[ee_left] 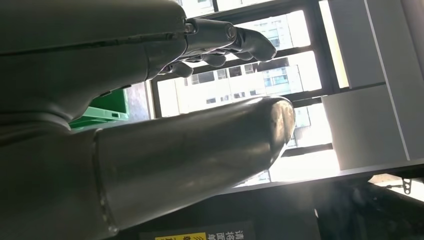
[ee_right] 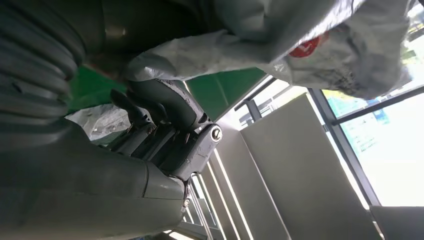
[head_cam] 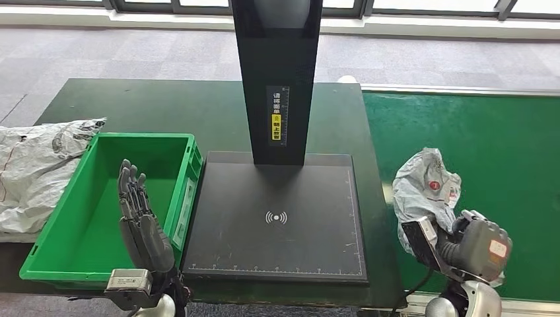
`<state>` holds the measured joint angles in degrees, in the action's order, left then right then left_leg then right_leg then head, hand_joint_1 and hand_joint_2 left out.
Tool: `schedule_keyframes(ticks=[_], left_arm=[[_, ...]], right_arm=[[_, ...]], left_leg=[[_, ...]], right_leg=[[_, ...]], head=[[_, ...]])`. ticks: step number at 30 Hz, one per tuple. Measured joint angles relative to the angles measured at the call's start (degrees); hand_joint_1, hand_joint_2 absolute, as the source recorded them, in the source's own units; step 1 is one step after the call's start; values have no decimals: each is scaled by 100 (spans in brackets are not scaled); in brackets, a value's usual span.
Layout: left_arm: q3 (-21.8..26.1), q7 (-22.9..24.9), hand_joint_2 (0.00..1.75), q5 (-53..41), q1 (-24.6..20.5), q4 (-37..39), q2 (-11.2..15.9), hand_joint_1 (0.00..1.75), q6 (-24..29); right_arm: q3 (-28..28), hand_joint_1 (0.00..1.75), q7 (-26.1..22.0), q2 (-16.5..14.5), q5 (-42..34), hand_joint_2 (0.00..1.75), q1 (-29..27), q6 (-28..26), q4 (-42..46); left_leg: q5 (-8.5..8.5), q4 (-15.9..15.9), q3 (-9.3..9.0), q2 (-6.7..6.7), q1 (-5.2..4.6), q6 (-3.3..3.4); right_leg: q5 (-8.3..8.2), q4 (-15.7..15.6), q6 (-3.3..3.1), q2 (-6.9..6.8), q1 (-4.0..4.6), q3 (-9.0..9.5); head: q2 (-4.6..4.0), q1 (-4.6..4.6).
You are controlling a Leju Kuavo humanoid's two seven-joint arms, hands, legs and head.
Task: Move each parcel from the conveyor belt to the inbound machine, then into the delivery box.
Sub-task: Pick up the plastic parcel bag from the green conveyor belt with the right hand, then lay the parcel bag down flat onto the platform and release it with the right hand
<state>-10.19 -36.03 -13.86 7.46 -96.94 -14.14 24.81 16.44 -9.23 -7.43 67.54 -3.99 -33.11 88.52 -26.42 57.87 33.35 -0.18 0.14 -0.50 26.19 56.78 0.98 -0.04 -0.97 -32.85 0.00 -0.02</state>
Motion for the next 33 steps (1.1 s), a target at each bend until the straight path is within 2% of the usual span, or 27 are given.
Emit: schedule_keyframes(ticks=[9, 15, 17, 20, 23, 28, 33], left_arm=[[0, 0, 0, 0, -3, 1, 0, 0, 90], [0, 33, 0, 0, -71, 18, 0, 0, 199], [0, 47, 0, 0, -80, 25, 0, 0, 220], [-1, 43, 0, 16, -116, 65, 1, 0, 196], [-23, 25, 0, 60, -258, 181, 1, 0, 98], [-140, 37, 0, 66, -506, 461, 2, 0, 68], [-164, 43, 0, 82, -548, 572, 5, 0, 68]], right_arm=[[0, 175, -280, -21, -299, 175, -77, -396, 193], [0, 175, -785, -155, -684, 175, -9, -663, 321], [-1, 175, -1088, -207, -945, 175, 48, -658, 337], [-111, 175, -1806, -289, -1509, 175, 137, -599, 402], [-767, 175, -2341, -381, -1858, 175, 316, -258, 452], [-2397, 175, -1987, -608, -1832, 175, 866, -196, 349], [-3039, 175, -1923, -619, -2023, 175, 1033, -117, 270]], left_leg=[[1, 0, -1, 2, 0, 0], [0, 0, -2, 2, 0, 0], [1, 0, -1, 3, 0, 0], [2, 0, 1, 1, 1, -1], [5, -1, 1, 15, 1, -6], [19, -1, -5, 14, 3, -16], [18, -1, 1, 9, 4, -16]], right_leg=[[-1, 0, 0, 0, 0, 0], [0, 0, 0, 4, 0, -1], [0, 0, 0, 3, 0, 0], [-1, 2, -1, 1, 1, 3], [-4, 7, -4, 13, 1, -1], [-6, 16, -9, 18, 3, -12], [-6, 17, -9, 17, 2, -10]], head=[[0, 0], [0, 0], [0, 0], [0, 0], [0, 0], [0, 0], [0, 1]])
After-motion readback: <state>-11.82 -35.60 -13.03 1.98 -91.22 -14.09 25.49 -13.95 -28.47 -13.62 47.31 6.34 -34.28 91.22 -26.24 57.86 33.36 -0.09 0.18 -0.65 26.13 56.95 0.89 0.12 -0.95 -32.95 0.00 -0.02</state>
